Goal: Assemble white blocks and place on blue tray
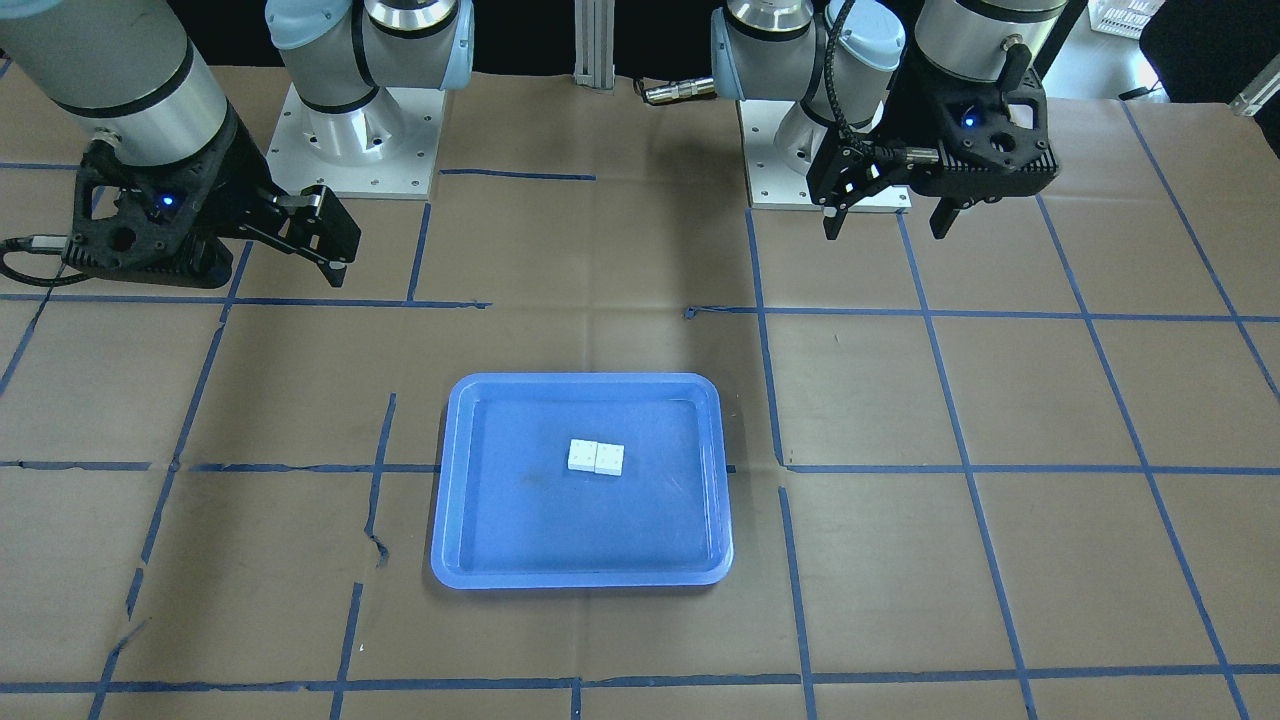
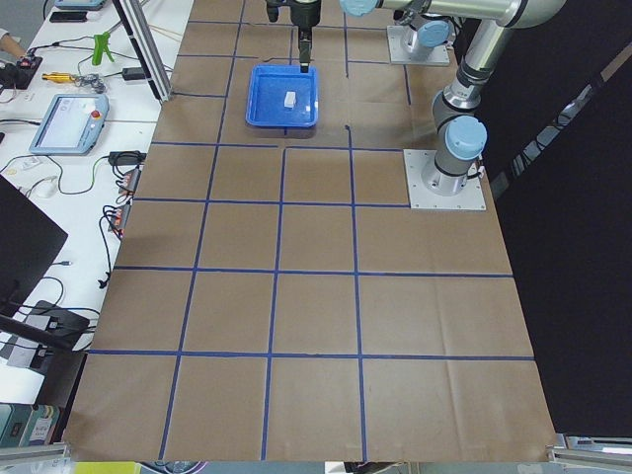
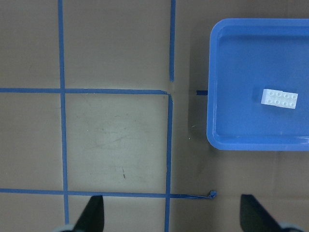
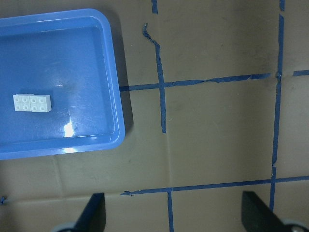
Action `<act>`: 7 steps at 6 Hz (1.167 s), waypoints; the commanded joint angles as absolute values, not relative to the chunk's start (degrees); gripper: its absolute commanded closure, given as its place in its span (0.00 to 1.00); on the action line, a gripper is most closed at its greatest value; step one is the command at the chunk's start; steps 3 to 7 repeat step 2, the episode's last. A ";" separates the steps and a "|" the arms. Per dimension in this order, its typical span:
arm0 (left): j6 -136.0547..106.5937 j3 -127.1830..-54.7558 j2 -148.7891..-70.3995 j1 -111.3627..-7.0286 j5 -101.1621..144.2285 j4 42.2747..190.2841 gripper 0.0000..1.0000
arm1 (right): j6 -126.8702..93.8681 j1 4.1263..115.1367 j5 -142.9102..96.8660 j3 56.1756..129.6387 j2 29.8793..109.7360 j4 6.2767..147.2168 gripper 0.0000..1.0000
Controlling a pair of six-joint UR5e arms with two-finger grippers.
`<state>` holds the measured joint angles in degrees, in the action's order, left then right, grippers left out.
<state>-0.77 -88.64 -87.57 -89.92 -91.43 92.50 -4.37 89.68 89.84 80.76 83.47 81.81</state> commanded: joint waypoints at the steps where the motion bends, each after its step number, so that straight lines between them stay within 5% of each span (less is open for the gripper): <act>1: -0.27 -88.68 -87.54 -90.44 -91.32 92.55 0.00 | -4.39 89.56 90.17 80.86 83.50 81.83 0.00; 7: -0.26 -88.77 -87.19 -90.44 -91.32 92.55 0.00 | -4.31 89.56 90.18 80.86 83.41 81.83 0.00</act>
